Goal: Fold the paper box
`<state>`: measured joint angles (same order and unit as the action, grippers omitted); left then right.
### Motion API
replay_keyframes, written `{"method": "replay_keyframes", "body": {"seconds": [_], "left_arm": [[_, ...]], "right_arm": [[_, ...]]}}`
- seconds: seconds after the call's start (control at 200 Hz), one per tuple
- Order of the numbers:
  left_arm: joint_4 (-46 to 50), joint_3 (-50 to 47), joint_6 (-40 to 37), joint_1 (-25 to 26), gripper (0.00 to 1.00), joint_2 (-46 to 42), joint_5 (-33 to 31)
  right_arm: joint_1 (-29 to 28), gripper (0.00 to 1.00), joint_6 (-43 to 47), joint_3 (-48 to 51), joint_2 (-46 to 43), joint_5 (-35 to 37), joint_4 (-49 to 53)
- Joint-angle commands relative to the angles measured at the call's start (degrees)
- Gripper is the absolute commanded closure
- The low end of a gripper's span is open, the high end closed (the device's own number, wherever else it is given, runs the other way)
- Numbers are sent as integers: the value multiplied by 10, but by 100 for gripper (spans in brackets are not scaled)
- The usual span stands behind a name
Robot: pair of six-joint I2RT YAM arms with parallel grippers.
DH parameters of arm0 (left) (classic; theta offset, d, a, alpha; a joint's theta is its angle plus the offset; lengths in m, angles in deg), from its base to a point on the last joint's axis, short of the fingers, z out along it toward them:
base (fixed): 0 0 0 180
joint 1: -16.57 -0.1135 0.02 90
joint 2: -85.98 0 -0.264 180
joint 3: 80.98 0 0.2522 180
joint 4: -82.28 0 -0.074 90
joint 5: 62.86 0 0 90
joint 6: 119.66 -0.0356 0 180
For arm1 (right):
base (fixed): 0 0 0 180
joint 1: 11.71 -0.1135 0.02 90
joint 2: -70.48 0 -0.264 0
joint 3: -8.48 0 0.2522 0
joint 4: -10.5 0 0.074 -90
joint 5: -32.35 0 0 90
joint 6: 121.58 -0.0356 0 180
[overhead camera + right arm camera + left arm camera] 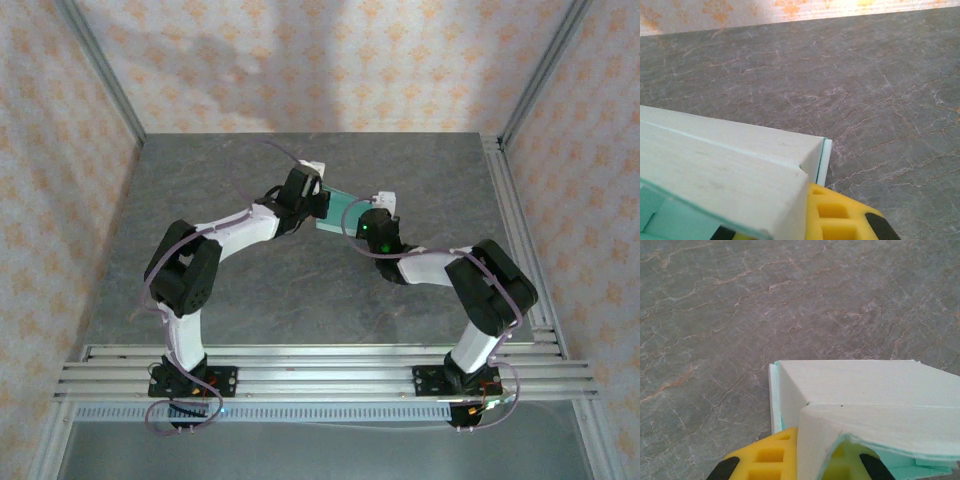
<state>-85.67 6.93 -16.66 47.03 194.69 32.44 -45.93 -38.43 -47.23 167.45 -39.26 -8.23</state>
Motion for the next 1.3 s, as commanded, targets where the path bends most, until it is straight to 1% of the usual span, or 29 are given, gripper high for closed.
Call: {"method": "replay_keyframes", "body": {"seconds": [0.0, 0.15, 0.315, 0.49, 0.525, 0.555, 0.6, 0.66, 0.695, 0.74, 0.805, 0.86, 0.961, 1.046, 1.111, 1.216, 1.291], "left_arm": [[-2, -45, -15, 14, 100, 11, -1], [-38, -72, -30, 26, 100, 11, -17], [-55, -94, -18, 28, 100, 17, -22], [-64, -114, -12, 29, 100, 21, -28], [-63, -116, -12, 28, 100, 21, -30], [-63, -117, -12, 28, 100, 20, -31], [-62, -115, -14, 28, 100, 19, -31], [-55, -111, -15, 29, 100, 17, -34], [-51, -107, -16, 28, 100, 17, -36], [-45, -102, -17, 29, 100, 17, -42], [-31, -94, -19, 29, 100, 17, -48], [-21, -88, -22, 29, 100, 18, -51], [-19, -87, -26, 29, 100, 19, -54], [-20, -88, -28, 29, 100, 20, -54], [-21, -90, -29, 29, 100, 17, -49], [-25, -94, -31, 28, 88, 11, -36], [-34, -104, -24, 29, 74, 11, -27]], "right_arm": [[-15, 100, -7, 15, 17, -7, -82], [-24, 100, -14, 22, 42, -6, -105], [-36, 100, -14, 23, 63, 6, -113], [-38, 100, -5, 31, 64, 11, -120], [-38, 98, 0, 33, 60, 10, -120], [-39, 95, 2, 35, 55, 9, -121], [-39, 88, 8, 39, 44, 1, -122], [-38, 72, 14, 42, 24, -16, -121], [-38, 60, 15, 45, 11, -28, -121], [-38, 47, 14, 51, -7, -41, -122], [-38, 31, 9, 68, -41, -54, -134], [-39, 23, 11, 84, -72, -60, -140], [-38, 16, 19, 105, -139, -76, -123], [-38, 15, 20, 101, -196, -92, -79], [-38, 15, 12, 82, -229, -90, -21], [-32, 15, -35, 23, -239, -47, 91], [-24, 16, -71, -22, -219, -49, 156]]}}
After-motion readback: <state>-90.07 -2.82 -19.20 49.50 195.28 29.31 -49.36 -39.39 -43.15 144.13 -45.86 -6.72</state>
